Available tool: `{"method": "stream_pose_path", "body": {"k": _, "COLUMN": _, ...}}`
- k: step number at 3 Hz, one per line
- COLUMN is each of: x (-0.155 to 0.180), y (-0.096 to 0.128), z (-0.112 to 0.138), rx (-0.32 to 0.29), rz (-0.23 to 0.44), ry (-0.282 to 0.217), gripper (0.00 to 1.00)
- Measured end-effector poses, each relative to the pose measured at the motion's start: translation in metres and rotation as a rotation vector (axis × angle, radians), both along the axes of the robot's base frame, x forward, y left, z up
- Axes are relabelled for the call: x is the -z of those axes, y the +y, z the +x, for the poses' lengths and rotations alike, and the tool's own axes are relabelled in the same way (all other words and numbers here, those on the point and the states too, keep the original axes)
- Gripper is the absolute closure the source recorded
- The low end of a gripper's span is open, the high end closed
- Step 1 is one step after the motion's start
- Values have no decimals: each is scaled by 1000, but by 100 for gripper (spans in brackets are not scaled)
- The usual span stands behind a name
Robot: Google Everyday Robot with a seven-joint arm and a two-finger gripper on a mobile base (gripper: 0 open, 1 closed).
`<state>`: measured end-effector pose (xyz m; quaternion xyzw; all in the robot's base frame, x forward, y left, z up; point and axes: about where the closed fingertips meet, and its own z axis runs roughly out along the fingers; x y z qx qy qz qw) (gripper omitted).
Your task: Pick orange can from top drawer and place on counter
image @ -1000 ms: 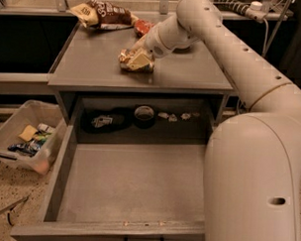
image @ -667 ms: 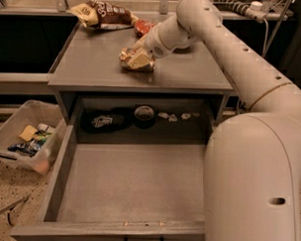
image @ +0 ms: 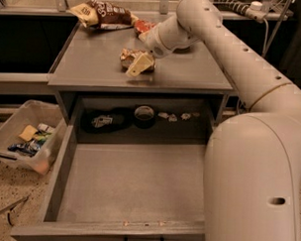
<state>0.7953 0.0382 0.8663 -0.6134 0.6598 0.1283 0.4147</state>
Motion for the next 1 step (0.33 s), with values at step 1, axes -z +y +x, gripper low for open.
{"method": "stream_pose_path", "body": {"k": 1, "x": 0, "y": 0, "z": 0, "rx": 0, "rz": 0, "ry": 0, "gripper": 0}}
